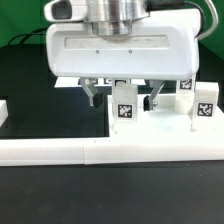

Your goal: Assemble square table

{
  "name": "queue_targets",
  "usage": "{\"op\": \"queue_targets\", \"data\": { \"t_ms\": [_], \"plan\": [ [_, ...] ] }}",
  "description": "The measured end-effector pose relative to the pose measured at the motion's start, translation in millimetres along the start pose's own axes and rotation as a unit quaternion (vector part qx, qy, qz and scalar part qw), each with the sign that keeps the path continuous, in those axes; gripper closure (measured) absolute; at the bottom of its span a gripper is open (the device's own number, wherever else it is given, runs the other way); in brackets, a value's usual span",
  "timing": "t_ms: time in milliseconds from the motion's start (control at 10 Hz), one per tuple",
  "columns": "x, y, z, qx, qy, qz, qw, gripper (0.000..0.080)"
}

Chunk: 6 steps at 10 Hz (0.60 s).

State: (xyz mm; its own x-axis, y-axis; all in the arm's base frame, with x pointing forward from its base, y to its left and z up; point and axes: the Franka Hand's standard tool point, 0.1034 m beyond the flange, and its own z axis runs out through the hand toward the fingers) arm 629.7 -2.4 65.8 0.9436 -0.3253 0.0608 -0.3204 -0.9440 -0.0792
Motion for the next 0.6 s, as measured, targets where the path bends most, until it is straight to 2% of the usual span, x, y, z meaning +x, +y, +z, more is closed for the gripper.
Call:
{"op": "queue_targets", "data": {
  "t_ms": [100, 200, 300, 400, 500, 600],
  "plan": [
    [0.5, -1.2, 0.1, 0.001, 0.004, -0.039, 0.999, 0.0151],
    [0.6, -0.8, 0.2, 0.001, 0.004, -0.019, 1.0, 0.0273],
    [0.7, -0.5, 0.2, 0.001, 0.004, -0.016, 1.0, 0.0273],
    [0.6, -0.7, 0.3, 0.001, 0.004, 0.018, 1.0, 0.0411],
    [0.6, -0.6, 0.3, 0.001, 0.004, 0.044, 0.999, 0.0512],
    [0.6, -0.7, 0.3, 0.002, 0.004, 0.082, 0.997, 0.0512]
  ]
}}
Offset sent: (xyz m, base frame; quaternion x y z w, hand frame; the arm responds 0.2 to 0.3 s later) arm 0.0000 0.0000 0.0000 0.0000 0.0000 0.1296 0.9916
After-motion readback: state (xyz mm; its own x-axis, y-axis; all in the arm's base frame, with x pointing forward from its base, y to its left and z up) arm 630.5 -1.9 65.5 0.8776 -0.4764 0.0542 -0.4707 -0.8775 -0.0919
